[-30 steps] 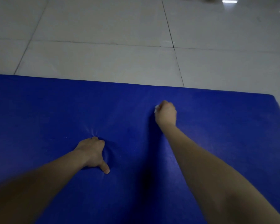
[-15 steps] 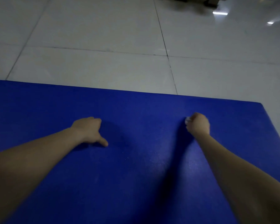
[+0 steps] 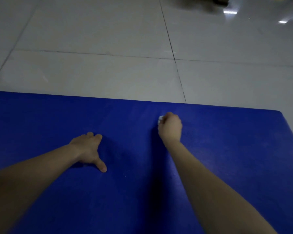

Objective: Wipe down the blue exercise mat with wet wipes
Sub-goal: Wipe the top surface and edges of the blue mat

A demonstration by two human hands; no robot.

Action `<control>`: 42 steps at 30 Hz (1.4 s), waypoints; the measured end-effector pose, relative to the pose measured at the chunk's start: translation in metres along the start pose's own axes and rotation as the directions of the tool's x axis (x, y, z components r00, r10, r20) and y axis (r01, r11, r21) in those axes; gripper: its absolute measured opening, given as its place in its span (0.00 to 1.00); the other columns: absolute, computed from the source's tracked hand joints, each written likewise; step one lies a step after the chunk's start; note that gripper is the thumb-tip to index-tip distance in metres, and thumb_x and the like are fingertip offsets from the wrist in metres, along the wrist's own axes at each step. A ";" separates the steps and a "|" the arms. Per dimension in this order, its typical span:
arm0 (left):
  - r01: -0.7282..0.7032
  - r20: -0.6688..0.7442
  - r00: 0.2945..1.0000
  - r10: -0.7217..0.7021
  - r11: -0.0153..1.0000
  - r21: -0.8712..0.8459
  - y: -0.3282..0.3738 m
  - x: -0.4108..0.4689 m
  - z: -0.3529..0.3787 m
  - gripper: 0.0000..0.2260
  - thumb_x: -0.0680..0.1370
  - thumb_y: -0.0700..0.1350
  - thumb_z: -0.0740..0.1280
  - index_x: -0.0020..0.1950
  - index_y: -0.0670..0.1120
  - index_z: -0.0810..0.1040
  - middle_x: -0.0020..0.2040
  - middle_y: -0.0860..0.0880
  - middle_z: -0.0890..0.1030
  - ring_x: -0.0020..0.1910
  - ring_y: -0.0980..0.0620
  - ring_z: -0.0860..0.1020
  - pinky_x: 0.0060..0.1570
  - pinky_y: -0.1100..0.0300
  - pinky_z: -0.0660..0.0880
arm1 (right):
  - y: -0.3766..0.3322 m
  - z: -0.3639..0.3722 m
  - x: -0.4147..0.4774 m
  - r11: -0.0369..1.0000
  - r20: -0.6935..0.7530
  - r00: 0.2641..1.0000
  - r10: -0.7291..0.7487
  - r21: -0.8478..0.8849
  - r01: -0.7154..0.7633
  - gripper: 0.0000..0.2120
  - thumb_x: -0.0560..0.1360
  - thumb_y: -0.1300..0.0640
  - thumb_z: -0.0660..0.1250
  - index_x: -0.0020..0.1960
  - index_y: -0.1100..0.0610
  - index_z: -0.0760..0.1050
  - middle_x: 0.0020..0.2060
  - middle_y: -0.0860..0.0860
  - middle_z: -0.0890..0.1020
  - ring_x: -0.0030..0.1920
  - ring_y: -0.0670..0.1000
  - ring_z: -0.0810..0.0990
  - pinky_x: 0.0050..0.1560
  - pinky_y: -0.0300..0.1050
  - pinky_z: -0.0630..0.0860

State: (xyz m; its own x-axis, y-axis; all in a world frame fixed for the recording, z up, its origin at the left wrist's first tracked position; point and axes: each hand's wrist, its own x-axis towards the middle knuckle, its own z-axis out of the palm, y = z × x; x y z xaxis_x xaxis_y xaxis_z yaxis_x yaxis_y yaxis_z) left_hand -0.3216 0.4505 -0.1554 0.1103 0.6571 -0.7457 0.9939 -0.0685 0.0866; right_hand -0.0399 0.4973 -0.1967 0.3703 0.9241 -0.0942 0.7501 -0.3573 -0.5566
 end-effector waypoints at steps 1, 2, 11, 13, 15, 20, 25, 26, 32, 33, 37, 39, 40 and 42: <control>-0.001 -0.001 1.000 0.001 1.000 0.005 0.000 0.000 0.000 0.56 0.56 0.73 0.78 0.75 0.50 0.61 0.58 0.54 0.66 0.56 0.53 0.70 0.56 0.56 0.77 | -0.011 0.006 -0.008 0.998 0.031 0.998 -0.052 -0.024 0.053 0.06 0.80 0.58 0.64 0.47 0.59 0.77 0.45 0.54 0.79 0.41 0.54 0.79 0.42 0.47 0.79; 0.003 -0.002 1.000 -0.003 1.000 0.005 0.000 0.000 0.000 0.57 0.55 0.73 0.77 0.76 0.50 0.60 0.59 0.54 0.66 0.57 0.53 0.70 0.56 0.56 0.77 | -0.022 0.011 -0.017 0.993 0.071 0.991 -0.115 -0.032 0.117 0.06 0.80 0.59 0.64 0.48 0.60 0.77 0.46 0.54 0.78 0.41 0.54 0.78 0.42 0.47 0.77; -0.001 -0.005 1.000 0.001 0.999 -0.044 0.001 -0.003 0.000 0.52 0.55 0.71 0.79 0.71 0.50 0.64 0.59 0.54 0.67 0.56 0.52 0.71 0.55 0.55 0.78 | 0.020 -0.015 0.016 0.976 0.098 0.984 -0.151 -0.142 0.164 0.02 0.76 0.63 0.64 0.44 0.59 0.73 0.46 0.55 0.77 0.37 0.55 0.79 0.35 0.49 0.78; -0.005 -0.010 1.000 0.004 0.998 -0.055 0.000 -0.004 0.000 0.49 0.55 0.71 0.79 0.68 0.50 0.65 0.57 0.54 0.67 0.54 0.53 0.71 0.52 0.58 0.77 | 0.063 -0.036 0.044 0.987 0.003 1.000 0.009 -0.162 -0.009 0.05 0.77 0.58 0.64 0.43 0.58 0.72 0.42 0.56 0.79 0.36 0.56 0.78 0.32 0.44 0.71; -0.009 -0.017 1.000 0.008 0.998 -0.060 0.000 -0.004 0.000 0.48 0.56 0.71 0.79 0.67 0.51 0.65 0.55 0.55 0.67 0.53 0.54 0.71 0.50 0.59 0.76 | 0.100 -0.062 0.064 0.977 -0.093 0.986 0.141 -0.149 -0.154 0.09 0.77 0.55 0.62 0.41 0.58 0.74 0.39 0.57 0.81 0.36 0.55 0.78 0.32 0.42 0.68; -0.022 -0.036 0.999 0.020 0.998 -0.055 -0.001 -0.003 0.003 0.51 0.56 0.71 0.79 0.71 0.51 0.64 0.56 0.55 0.66 0.55 0.54 0.69 0.54 0.57 0.76 | 0.132 -0.084 0.085 0.937 -0.207 0.928 0.309 -0.101 -0.335 0.16 0.82 0.51 0.62 0.45 0.63 0.79 0.42 0.58 0.83 0.37 0.54 0.79 0.31 0.40 0.66; -0.020 -0.031 0.999 0.019 0.999 -0.033 0.001 -0.004 0.002 0.54 0.56 0.71 0.79 0.74 0.50 0.62 0.59 0.54 0.65 0.56 0.54 0.69 0.56 0.56 0.77 | 0.034 -0.033 0.053 0.966 -0.062 0.995 0.082 -0.241 -0.095 0.12 0.82 0.57 0.62 0.56 0.66 0.74 0.54 0.62 0.77 0.48 0.60 0.78 0.43 0.47 0.73; -0.018 -0.031 0.999 0.017 0.999 -0.036 0.001 -0.003 0.002 0.55 0.56 0.71 0.79 0.75 0.50 0.62 0.61 0.53 0.66 0.57 0.54 0.68 0.56 0.56 0.76 | 0.011 -0.022 0.041 0.966 -0.013 1.000 0.028 -0.255 -0.031 0.10 0.81 0.59 0.62 0.58 0.65 0.73 0.55 0.61 0.75 0.49 0.60 0.78 0.46 0.48 0.75; 0.007 -0.009 1.000 -0.008 0.999 -0.045 0.000 -0.004 0.002 0.58 0.56 0.72 0.79 0.77 0.50 0.58 0.67 0.52 0.66 0.61 0.52 0.68 0.60 0.54 0.76 | -0.050 0.023 -0.001 0.971 0.176 0.963 -0.203 -0.087 0.221 0.05 0.79 0.65 0.63 0.53 0.62 0.76 0.54 0.56 0.74 0.41 0.54 0.75 0.39 0.46 0.71; 0.011 -0.005 1.000 -0.011 0.999 -0.046 0.001 -0.004 0.003 0.59 0.55 0.72 0.79 0.78 0.50 0.58 0.67 0.52 0.66 0.62 0.52 0.68 0.60 0.53 0.76 | -0.050 0.021 -0.002 0.962 0.202 0.949 -0.243 -0.073 0.262 0.05 0.78 0.66 0.63 0.52 0.62 0.76 0.54 0.56 0.74 0.41 0.55 0.76 0.40 0.47 0.74; 0.021 -0.003 1.000 -0.022 0.999 -0.050 0.002 -0.004 0.002 0.58 0.56 0.71 0.79 0.78 0.50 0.58 0.69 0.51 0.66 0.65 0.50 0.69 0.60 0.52 0.77 | -0.018 0.000 0.023 0.960 0.176 0.958 -0.228 -0.122 0.251 0.03 0.77 0.64 0.64 0.49 0.60 0.76 0.51 0.55 0.75 0.44 0.56 0.78 0.45 0.51 0.79; 0.023 -0.003 1.000 -0.023 0.998 -0.055 0.003 -0.004 0.002 0.57 0.56 0.70 0.80 0.77 0.50 0.59 0.68 0.51 0.66 0.64 0.50 0.69 0.60 0.53 0.76 | 0.021 -0.018 0.049 0.979 0.084 0.991 -0.107 -0.166 0.120 0.04 0.78 0.58 0.65 0.46 0.58 0.76 0.49 0.55 0.78 0.41 0.56 0.80 0.43 0.50 0.81; 0.020 -0.002 1.000 -0.020 0.998 -0.059 0.003 -0.004 0.002 0.57 0.56 0.70 0.80 0.77 0.50 0.59 0.67 0.51 0.66 0.63 0.51 0.69 0.59 0.53 0.76 | 0.044 -0.028 0.064 0.985 0.033 0.999 -0.039 -0.170 0.044 0.07 0.79 0.54 0.65 0.44 0.56 0.75 0.47 0.56 0.79 0.39 0.56 0.81 0.41 0.51 0.82; 0.009 -0.007 1.000 -0.010 0.998 -0.062 0.002 -0.003 0.002 0.55 0.55 0.71 0.79 0.75 0.51 0.61 0.62 0.53 0.66 0.60 0.52 0.69 0.57 0.55 0.76 | 0.095 -0.055 0.090 0.978 -0.050 0.993 0.111 -0.175 -0.118 0.12 0.79 0.49 0.64 0.42 0.56 0.75 0.43 0.59 0.81 0.36 0.56 0.82 0.39 0.49 0.81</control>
State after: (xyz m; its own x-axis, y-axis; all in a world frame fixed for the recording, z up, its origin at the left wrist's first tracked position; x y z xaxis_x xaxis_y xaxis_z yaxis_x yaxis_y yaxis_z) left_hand -0.3200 0.4466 -0.1547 0.1005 0.6626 -0.7422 0.9926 -0.0154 0.1207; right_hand 0.0942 0.5389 -0.2127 0.4781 0.8709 -0.1137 0.7853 -0.4818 -0.3888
